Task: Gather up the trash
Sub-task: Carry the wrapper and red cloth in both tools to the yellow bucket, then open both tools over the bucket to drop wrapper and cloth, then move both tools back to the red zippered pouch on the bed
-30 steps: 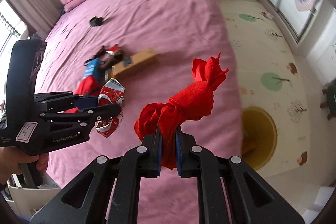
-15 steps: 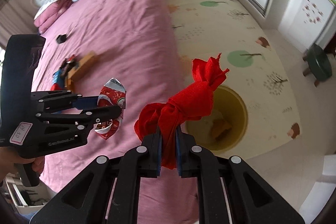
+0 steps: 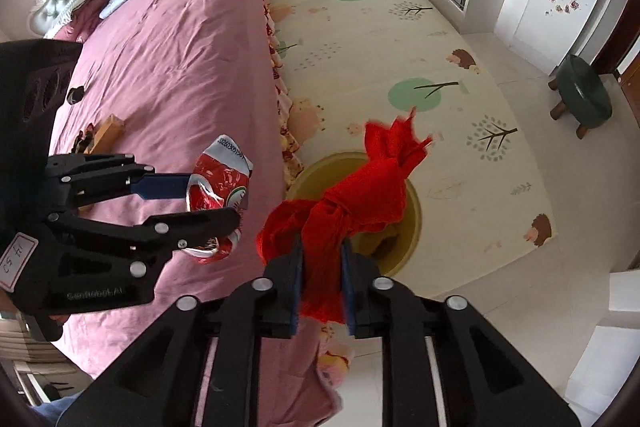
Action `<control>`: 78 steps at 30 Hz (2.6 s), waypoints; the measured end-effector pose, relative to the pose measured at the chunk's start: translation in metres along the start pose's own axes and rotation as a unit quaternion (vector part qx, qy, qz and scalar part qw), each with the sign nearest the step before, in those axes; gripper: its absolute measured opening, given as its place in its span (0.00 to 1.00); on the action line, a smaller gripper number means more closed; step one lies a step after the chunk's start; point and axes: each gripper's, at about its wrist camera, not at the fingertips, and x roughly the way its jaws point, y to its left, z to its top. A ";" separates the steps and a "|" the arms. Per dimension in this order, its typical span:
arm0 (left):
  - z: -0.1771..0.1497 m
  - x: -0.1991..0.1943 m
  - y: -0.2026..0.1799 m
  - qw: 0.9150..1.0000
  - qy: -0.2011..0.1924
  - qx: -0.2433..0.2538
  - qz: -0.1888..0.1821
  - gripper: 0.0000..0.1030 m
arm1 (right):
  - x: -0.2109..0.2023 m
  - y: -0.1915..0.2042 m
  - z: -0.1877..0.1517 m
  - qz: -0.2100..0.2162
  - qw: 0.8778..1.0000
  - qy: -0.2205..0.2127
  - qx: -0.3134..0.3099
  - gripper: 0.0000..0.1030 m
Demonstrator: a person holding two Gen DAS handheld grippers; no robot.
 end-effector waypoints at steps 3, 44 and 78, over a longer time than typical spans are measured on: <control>0.008 0.001 0.000 1.000 -0.010 0.005 0.010 0.82 | 0.000 -0.012 0.006 -0.012 1.000 -0.002 0.009 0.34; -0.237 -0.192 0.218 0.963 -0.058 -0.196 0.175 0.82 | 0.021 0.327 0.011 0.131 0.973 0.034 -0.190 0.36; -0.374 -0.194 0.334 0.981 -0.020 -0.127 0.148 0.87 | 0.103 0.497 -0.015 0.126 0.965 0.089 -0.210 0.41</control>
